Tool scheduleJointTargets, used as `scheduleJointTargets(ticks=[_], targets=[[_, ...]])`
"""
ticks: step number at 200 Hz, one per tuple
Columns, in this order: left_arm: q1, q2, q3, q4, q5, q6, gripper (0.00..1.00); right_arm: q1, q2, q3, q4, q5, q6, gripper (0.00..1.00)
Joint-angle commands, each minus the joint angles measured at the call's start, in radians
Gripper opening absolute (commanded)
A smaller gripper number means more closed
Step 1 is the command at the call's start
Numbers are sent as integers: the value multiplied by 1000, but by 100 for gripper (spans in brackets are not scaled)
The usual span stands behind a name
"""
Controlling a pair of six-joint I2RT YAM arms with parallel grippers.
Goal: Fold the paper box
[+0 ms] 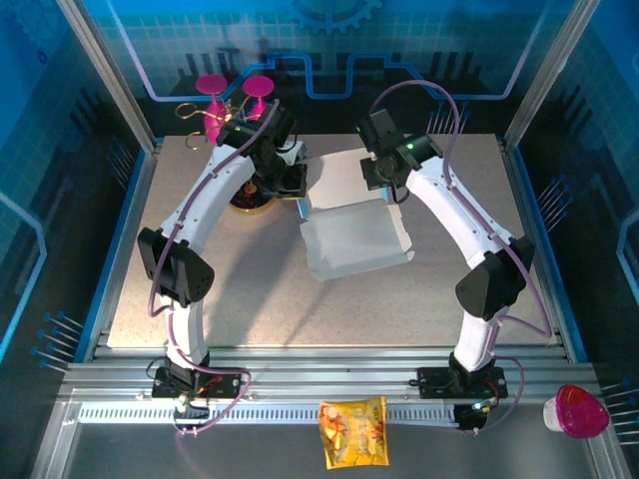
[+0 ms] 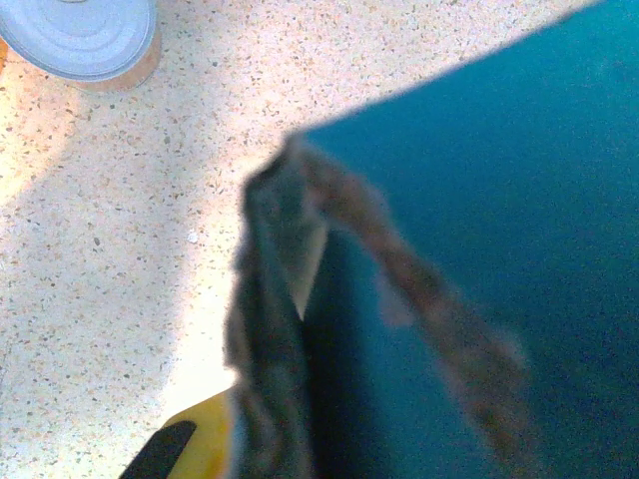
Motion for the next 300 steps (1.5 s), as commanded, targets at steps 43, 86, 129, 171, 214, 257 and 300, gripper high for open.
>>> scheduleJointTargets(ticks=[43,86,129,171,214,257,300], targets=[[-9,0,38,-32,28,1,0,24,31,72,-113,210,94,0],[-9,1,40,-36,5,-8,0,41,36,85,-148,267,133,0],[-8,1,41,-37,-10,-18,0,55,29,89,-130,235,122,0],[-22,-2,43,-50,-124,-37,0,65,18,92,-140,236,145,0],[-37,5,55,-47,-207,-79,0,83,22,96,-153,246,183,0],[-84,19,74,-78,-379,-127,0,104,22,103,-162,259,233,0],[-113,28,74,-82,-452,-165,0,123,33,98,-169,285,272,0]])
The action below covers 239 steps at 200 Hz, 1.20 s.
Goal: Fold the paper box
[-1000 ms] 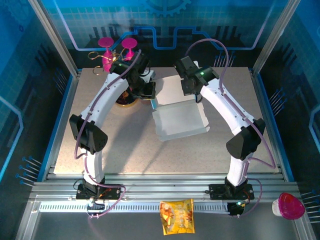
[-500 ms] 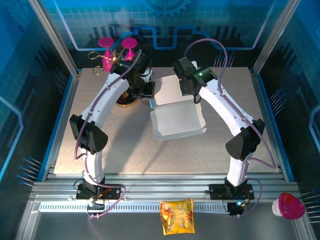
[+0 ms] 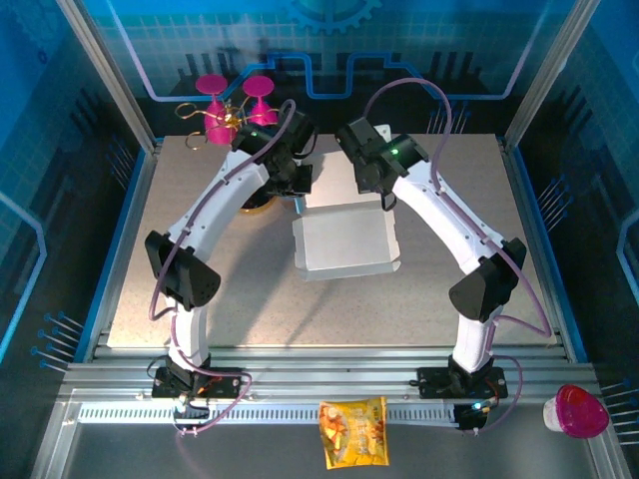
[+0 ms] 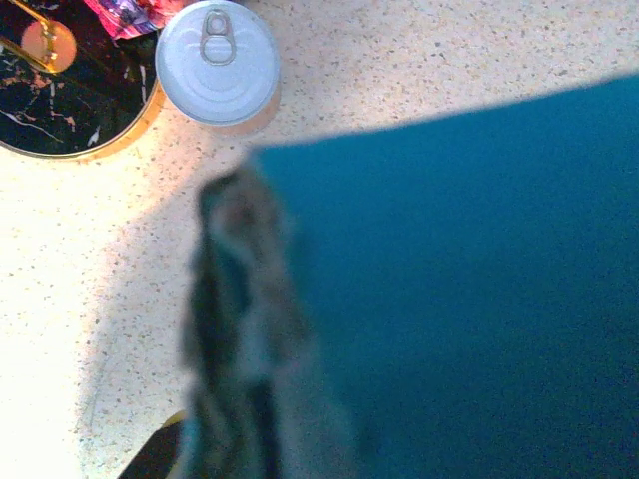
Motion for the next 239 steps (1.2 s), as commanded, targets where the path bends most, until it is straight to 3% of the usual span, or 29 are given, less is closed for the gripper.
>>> scheduleJointTargets(ticks=[1,81,137,183,196,239], targets=[[-6,21,28,-63,-95,-34,0,13,13,24,-40,74,48,0],[13,17,8,-53,-64,-15,6,13,-4,5,-8,16,30,0],[17,5,-24,-10,-51,4,18,6,-11,6,-4,-25,19,0],[24,-13,-72,32,-24,14,10,2,-15,8,5,-48,13,0],[24,-12,-75,31,-32,14,0,1,-13,9,4,-50,14,0],[10,2,-51,-35,-185,3,0,3,-18,6,-1,-40,23,0]])
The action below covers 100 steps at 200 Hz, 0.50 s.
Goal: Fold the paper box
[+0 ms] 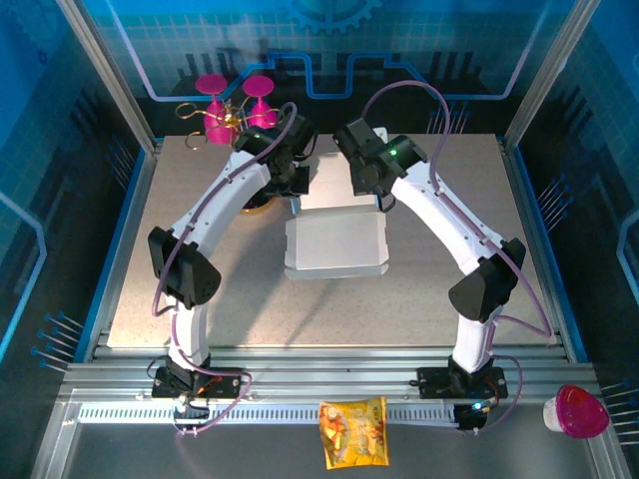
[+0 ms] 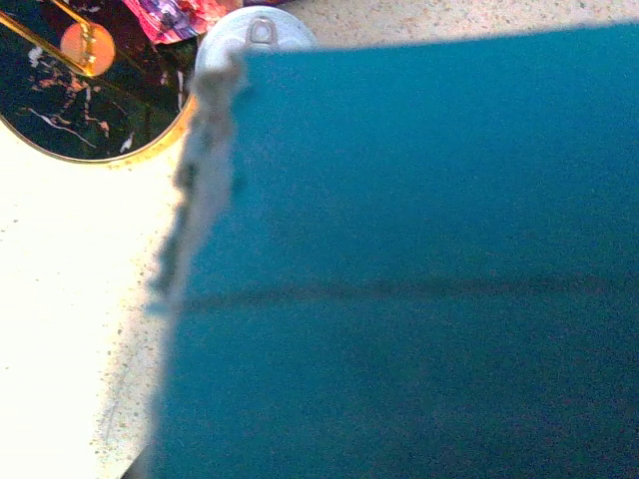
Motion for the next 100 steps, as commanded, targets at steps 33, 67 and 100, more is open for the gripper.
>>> scheduleJointTargets(ticks=[33,67,100], targets=[[-32,8,29,-132,-224,-9,0,2,-10,4,-5,27,20,0],[-56,-4,19,-126,-296,-14,0,10,-11,3,-2,34,23,0],[-38,-89,-101,33,-135,11,0,10,-18,4,2,17,11,0]])
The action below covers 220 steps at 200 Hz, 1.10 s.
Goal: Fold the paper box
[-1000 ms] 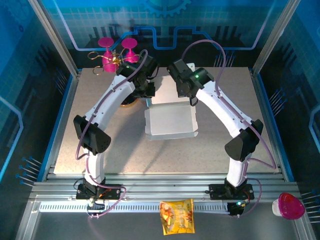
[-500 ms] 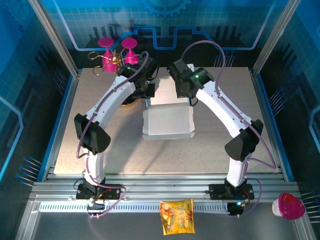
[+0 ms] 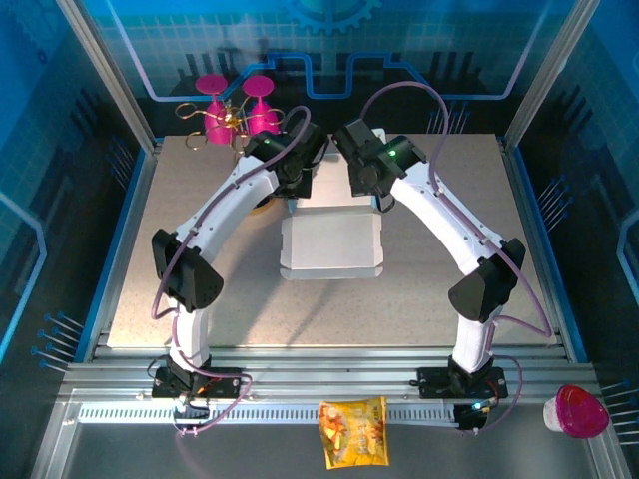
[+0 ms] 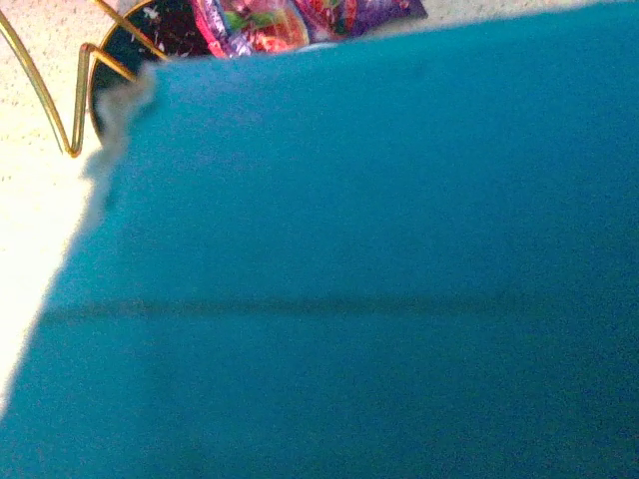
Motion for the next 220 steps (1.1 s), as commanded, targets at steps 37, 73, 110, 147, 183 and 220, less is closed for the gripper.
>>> scheduleJointTargets(ticks=[37,73,110,147,183,220], targets=[[51,-131,-156,166,231,40,12,3,-39,-14,19,-9,-13,0],[72,-153,-213,218,310,33,22,-3,-44,-17,20,-47,-19,0],[75,-174,-246,244,311,42,30,-5,-44,-13,14,-58,-17,0],[77,-194,-262,248,269,53,34,-13,-40,-10,10,-74,-10,0],[81,-213,-277,247,197,52,36,-17,-39,-8,10,-81,-16,0],[92,-225,-277,257,182,47,43,-21,-40,-10,10,-90,-15,0]])
